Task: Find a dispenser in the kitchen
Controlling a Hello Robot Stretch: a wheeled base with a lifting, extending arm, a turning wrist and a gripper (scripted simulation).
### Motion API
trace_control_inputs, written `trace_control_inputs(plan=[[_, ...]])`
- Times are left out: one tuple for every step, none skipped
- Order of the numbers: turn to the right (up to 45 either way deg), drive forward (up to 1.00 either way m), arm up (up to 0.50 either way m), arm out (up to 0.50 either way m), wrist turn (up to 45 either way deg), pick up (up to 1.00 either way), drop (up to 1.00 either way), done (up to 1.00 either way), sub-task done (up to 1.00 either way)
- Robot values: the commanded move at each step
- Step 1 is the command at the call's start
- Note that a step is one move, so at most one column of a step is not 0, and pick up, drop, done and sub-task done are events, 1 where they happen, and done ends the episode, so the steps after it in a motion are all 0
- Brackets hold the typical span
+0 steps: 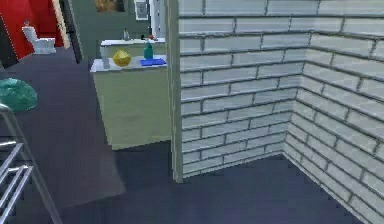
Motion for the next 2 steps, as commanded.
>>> trace_control_inputs(plan=[[-18.0, 0.00, 0.00, 0.00, 0.0, 0.00, 0.00, 0.00, 0.00], [0.0, 1.00, 0.00, 0.00, 0.0, 0.00, 0.00, 0.00, 0.00]])
